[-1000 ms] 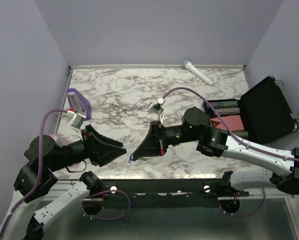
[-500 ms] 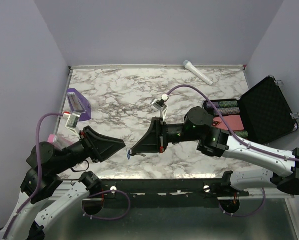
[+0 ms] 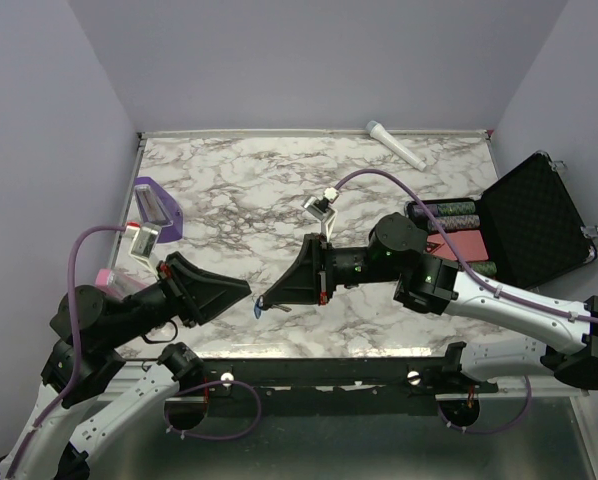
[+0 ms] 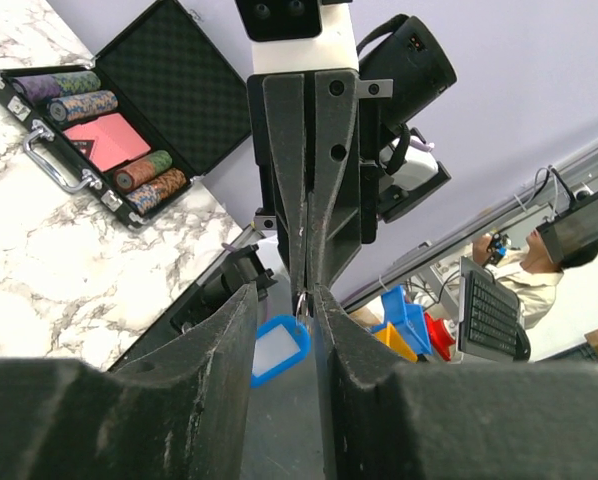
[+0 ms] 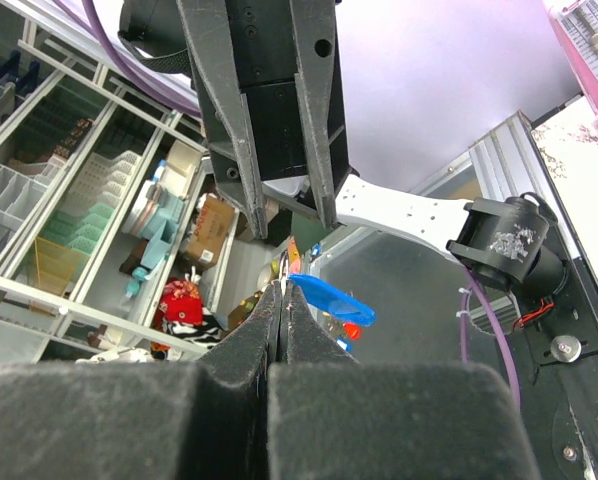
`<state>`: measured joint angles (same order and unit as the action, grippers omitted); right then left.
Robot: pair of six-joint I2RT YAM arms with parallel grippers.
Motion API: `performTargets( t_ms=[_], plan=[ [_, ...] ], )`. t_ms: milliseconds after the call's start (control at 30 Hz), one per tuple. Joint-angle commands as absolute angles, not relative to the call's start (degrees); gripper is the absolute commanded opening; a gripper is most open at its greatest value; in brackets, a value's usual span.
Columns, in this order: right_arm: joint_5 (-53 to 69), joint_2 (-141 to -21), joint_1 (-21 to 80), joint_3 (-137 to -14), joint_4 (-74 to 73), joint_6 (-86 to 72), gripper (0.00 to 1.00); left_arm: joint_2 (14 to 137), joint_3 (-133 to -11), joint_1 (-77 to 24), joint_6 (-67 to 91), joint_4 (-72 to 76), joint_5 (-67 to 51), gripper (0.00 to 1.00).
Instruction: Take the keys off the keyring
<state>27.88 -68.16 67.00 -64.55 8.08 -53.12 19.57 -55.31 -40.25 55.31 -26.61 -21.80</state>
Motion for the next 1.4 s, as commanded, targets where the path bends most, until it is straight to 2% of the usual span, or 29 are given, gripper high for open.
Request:
performTargets(
  t_ms=[0, 333, 600, 733, 1367],
  plan=[
    [26.7, -68.6, 66.9, -66.6, 9.8, -53.4, 0.01, 20.4, -55.5, -40.3, 54.1, -25.5, -25.0, 0.36],
    [26.2, -68.8, 66.9, -67.4, 9.3, -53.4, 0.01, 21.5, -55.5, -40.3, 53.3, -26.0, -27.7, 0.33],
    [26.5, -69.0, 66.9, -67.5, 9.2, -53.6, 0.01, 22.0, -55.7, -40.3, 53.0, -25.8, -28.1, 0.19],
    [26.5, -69.0, 67.0, -67.5, 9.3, -53.5, 0.01, 22.4, -56.1, -40.4, 52.8, -25.9, -28.7, 0.01],
    [30.5, -70.0, 67.0, -66.7, 9.4, -54.7, 0.01, 29.2, -69.3, -40.4, 38.9, -44.4, -29.4, 0.0]
  ],
)
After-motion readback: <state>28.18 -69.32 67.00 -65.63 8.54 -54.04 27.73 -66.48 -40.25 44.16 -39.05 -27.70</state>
